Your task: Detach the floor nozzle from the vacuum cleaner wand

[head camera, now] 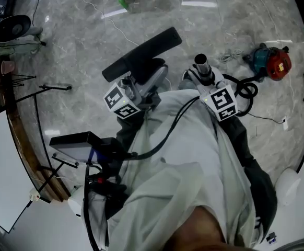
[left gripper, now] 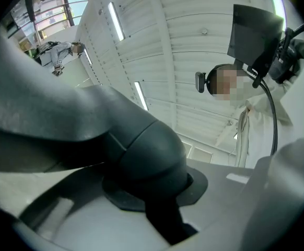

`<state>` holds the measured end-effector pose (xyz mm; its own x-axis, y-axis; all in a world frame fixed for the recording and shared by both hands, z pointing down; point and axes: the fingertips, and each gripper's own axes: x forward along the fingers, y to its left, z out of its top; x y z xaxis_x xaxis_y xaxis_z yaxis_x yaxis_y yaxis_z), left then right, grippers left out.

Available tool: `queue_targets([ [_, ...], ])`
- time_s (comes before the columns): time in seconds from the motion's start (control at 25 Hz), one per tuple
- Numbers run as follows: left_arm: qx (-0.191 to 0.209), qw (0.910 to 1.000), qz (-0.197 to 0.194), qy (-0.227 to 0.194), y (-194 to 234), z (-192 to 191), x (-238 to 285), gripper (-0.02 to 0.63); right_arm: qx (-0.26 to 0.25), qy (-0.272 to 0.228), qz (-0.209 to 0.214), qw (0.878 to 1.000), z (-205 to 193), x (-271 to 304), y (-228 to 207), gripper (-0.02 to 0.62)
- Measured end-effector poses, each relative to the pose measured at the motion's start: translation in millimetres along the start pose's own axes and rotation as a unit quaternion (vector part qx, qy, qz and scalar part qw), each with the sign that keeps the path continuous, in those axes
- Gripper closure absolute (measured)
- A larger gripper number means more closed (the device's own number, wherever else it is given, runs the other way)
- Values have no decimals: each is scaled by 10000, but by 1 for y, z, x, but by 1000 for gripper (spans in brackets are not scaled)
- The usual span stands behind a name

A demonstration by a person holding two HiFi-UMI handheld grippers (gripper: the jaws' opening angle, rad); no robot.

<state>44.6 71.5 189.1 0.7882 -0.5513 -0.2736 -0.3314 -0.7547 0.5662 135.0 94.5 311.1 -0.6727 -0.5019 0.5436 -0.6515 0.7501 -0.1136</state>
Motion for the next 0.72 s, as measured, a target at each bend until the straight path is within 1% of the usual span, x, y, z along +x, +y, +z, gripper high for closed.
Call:
queue_targets([
  [0.16,-59,9999,-131,11,-1,6,9,528,16,10,-1,10000,5,0,0,525],
  [0.36,-114,9998,-174,-16,0,9,15,528,0,34,70,10000,6,1,3,525],
  [0.56,-162,9997,-143,-111,2,13,15,528,27,51,133,9999,6,4,1,525],
  [0.72,-203,9997,-96,-110,5,14,14,528,20,61,146,9999,8,7,1,525],
])
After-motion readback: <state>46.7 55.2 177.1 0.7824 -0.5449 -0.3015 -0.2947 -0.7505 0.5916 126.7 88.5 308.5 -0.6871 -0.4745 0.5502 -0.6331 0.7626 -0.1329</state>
